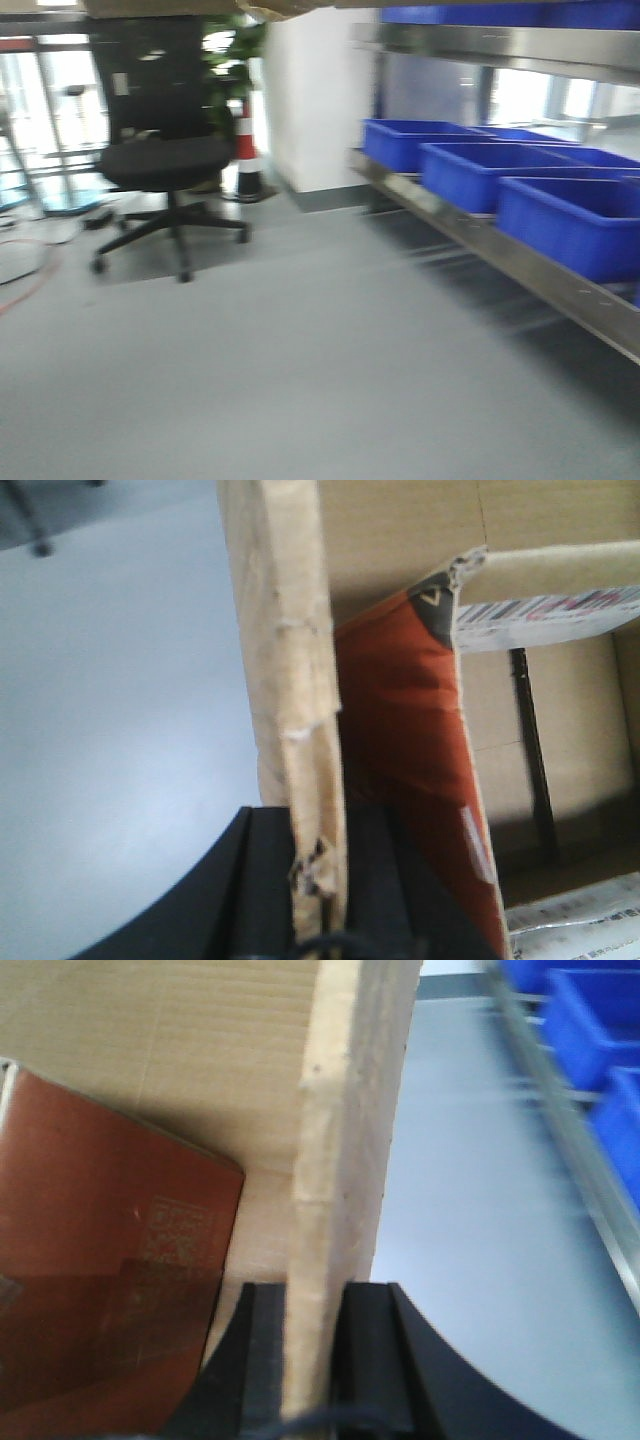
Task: Stack two boxes on right shelf middle
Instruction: 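Carry the held boxes while driving toward the steel shelf with blue bins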
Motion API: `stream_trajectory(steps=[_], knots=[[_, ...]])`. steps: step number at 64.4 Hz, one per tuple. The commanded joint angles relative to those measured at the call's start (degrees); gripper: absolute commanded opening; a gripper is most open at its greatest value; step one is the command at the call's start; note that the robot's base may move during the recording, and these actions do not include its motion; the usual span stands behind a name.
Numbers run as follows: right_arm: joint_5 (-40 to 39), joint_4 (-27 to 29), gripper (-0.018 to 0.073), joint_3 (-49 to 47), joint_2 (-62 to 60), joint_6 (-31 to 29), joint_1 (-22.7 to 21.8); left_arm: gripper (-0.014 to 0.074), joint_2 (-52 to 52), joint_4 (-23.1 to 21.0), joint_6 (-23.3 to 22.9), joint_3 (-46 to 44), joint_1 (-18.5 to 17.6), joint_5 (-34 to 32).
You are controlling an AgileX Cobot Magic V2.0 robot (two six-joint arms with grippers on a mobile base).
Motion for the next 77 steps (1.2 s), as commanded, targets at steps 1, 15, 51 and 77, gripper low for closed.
stream_trajectory(steps=[1,15,51,77], knots=[[-4.2,-1.9,-0.0154,-0.9,-0.8,-0.5,-0.5,-0.0111,-0.6,2.6,-0.1,-0.4,0.3,-1.1],[-4.2,-1.9,-0.0154,-0.9,-0.8,-0.5,-0.5,-0.0111,-0.6,2.6,-0.1,-0.4,0.3,-1.1],[-4.2,-1.9,-0.0154,-0.9,-0.8,-0.5,-0.5,-0.0111,-0.6,2.6,-0.1,-0.4,0.3,-1.1],[-4.2,-1.9,-0.0154,-0.9,-0.8,-0.5,-0.5,-0.0111,-0.6,2.6,-0.1,-0.4,0.3,-1.1]])
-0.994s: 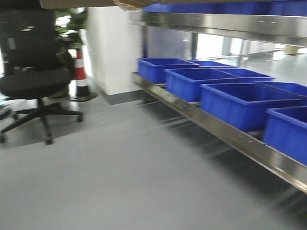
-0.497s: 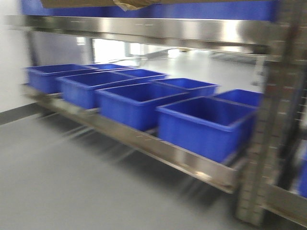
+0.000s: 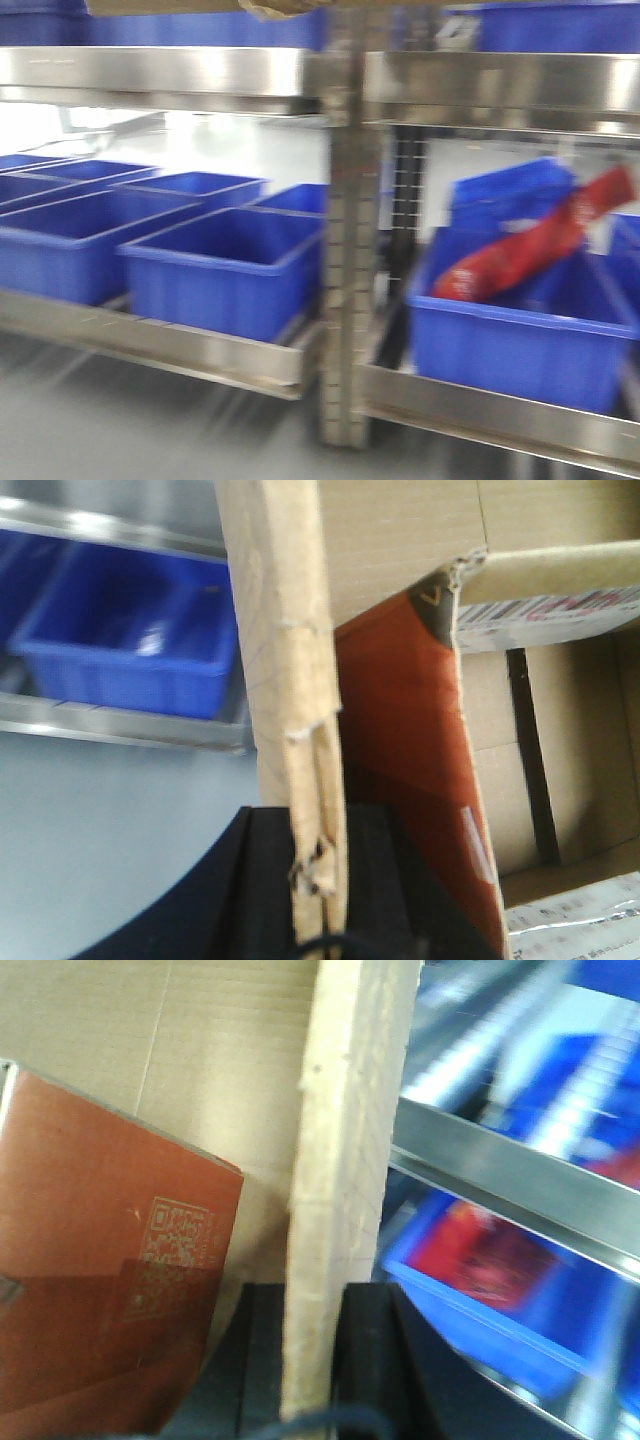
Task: Stack two boxes on right shelf middle
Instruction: 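Carry the held boxes while driving toward the steel shelf with blue bins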
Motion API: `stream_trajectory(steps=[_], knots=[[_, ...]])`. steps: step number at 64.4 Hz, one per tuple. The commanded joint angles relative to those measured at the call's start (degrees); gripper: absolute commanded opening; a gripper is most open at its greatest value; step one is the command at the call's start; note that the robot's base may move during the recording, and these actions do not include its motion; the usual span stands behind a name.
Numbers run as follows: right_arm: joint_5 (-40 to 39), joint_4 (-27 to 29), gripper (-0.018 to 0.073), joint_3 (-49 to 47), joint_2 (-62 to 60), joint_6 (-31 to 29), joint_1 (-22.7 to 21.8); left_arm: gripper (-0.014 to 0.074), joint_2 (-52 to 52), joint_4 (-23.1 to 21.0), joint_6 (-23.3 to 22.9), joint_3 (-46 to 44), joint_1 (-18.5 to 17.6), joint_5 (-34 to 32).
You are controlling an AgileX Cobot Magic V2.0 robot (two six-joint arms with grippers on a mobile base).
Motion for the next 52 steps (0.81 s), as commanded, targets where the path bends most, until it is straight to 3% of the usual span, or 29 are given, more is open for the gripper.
stream_trajectory(steps=[1,52], knots=[[-4.2,-1.9,-0.0154,-0.9,-0.8,-0.5,-0.5,-0.0111,-0.6,2.6,-0.1,-0.4,0.3,-0.9],[-4.2,-1.9,-0.0154,-0.9,-0.8,-0.5,-0.5,-0.0111,-0.6,2.6,-0.1,-0.4,0.3,-0.9]])
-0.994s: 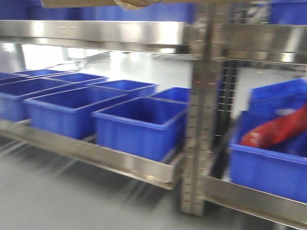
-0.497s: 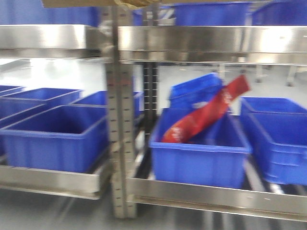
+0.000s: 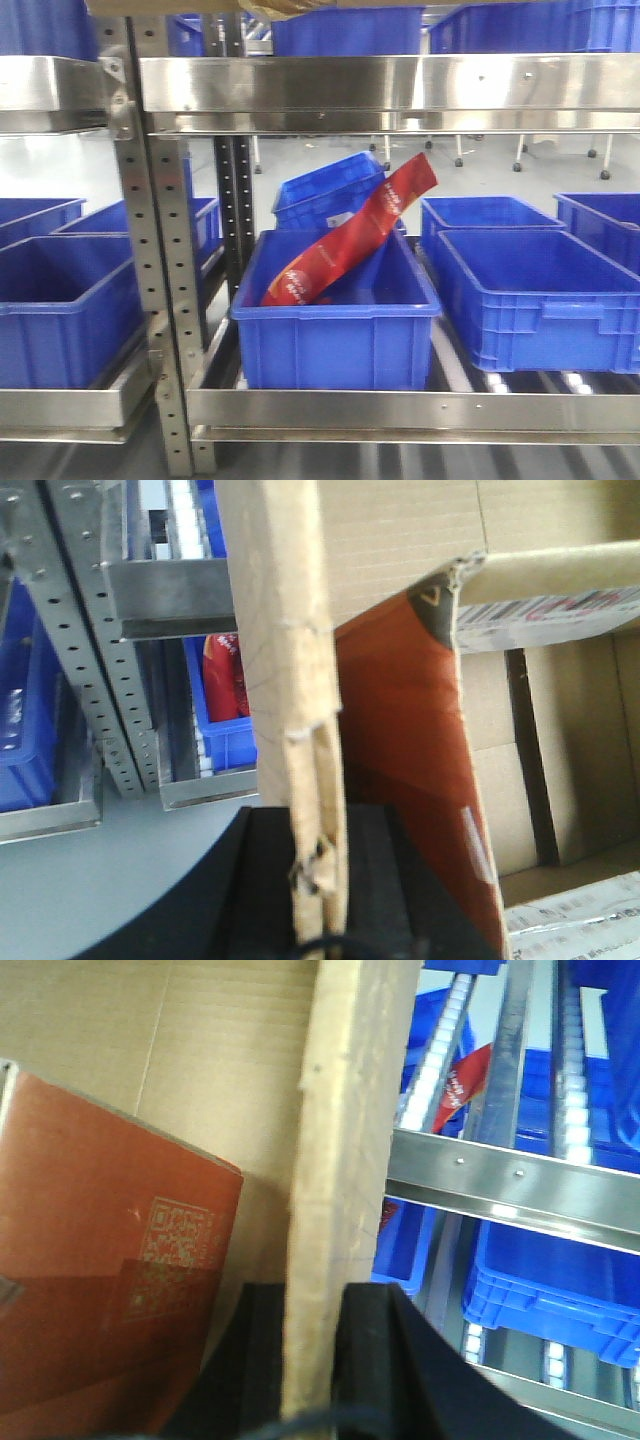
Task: Stack two boxes on right shelf middle
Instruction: 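Carry the held boxes while driving toward the steel shelf with blue bins, then align the held boxes in front of the middle shelf level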
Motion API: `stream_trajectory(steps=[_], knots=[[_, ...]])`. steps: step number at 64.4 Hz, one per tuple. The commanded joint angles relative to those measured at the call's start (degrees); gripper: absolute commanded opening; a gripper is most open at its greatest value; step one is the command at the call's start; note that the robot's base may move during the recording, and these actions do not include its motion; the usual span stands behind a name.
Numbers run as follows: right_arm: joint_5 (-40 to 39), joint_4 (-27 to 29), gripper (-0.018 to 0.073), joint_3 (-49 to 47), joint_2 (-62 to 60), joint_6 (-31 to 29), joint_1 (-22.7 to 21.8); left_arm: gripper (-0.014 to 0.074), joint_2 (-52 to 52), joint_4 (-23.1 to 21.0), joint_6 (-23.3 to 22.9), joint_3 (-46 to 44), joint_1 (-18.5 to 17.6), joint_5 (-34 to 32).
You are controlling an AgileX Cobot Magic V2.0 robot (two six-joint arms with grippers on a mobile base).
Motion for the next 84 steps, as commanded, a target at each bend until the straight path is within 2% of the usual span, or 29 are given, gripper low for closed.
stream_trajectory(steps=[1,84], knots=[[-4.2,-1.9,-0.0154,-0.9,-0.8,-0.5,-0.5,-0.0111,-0.6,2.7,-0.1,-0.4,0.3,-0.9],[-4.3,-1.9,-0.0154,-0.9,-0.8,-0.5,-0.5,-0.0111,-0.6,2.7,-0.1,-0.4,0.3,-0.9]])
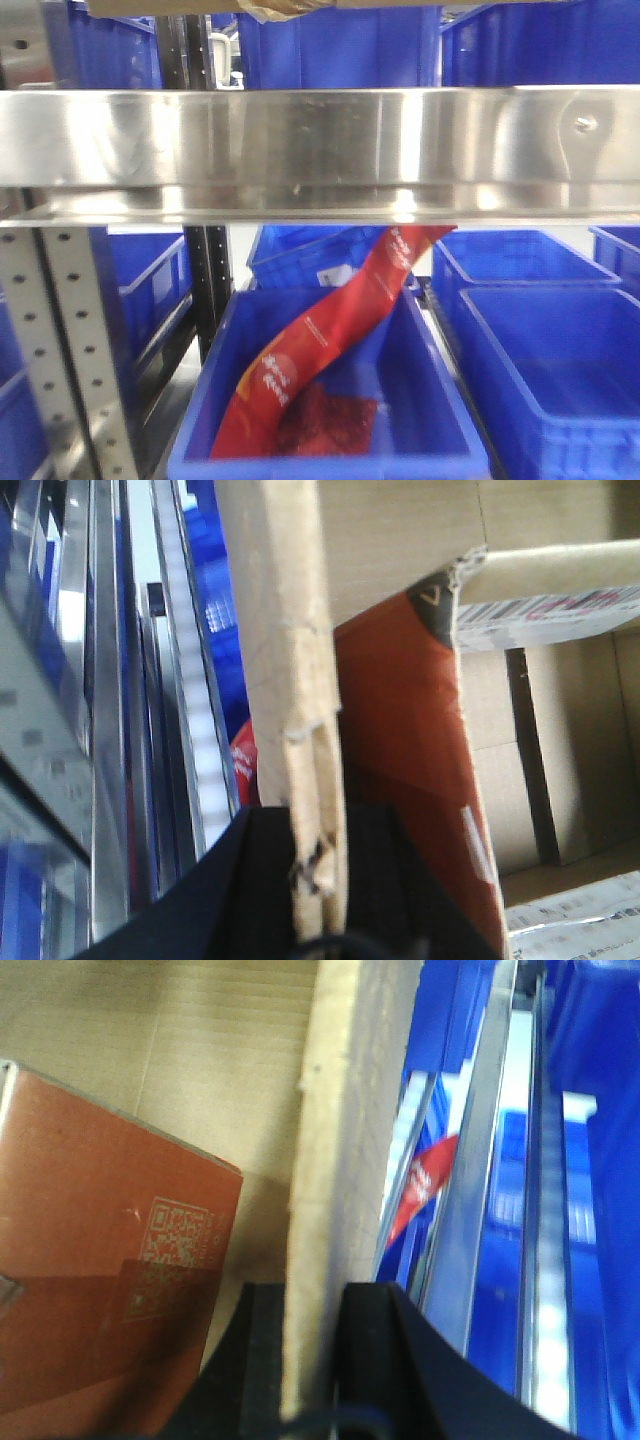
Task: Stack two boxes on right shelf middle
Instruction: 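Align the held boxes in front of the middle shelf level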
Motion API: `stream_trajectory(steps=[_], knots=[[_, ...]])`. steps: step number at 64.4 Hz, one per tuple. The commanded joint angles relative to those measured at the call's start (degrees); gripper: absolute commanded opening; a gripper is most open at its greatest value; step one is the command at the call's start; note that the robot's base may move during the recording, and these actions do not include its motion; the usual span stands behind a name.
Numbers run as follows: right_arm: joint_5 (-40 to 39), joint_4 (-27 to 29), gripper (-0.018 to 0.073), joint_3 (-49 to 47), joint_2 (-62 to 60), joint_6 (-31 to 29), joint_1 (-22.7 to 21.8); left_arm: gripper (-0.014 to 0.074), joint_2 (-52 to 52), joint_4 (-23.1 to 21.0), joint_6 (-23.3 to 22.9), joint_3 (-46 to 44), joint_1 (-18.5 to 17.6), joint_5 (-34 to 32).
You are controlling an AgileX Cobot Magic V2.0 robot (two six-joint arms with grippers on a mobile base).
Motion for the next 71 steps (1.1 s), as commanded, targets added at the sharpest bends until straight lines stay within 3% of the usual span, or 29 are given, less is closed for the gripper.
stream_trajectory(steps=[1,71], knots=[[-4.3,-1.9,-0.0154,-0.9,-0.8,-0.5,-0.5,-0.0111,-0.6,2.7,-0.1,-0.4,0.3,-1.0],[-4.3,-1.9,-0.0154,-0.9,-0.8,-0.5,-0.5,-0.0111,-0.6,2.7,-0.1,-0.4,0.3,-1.0]])
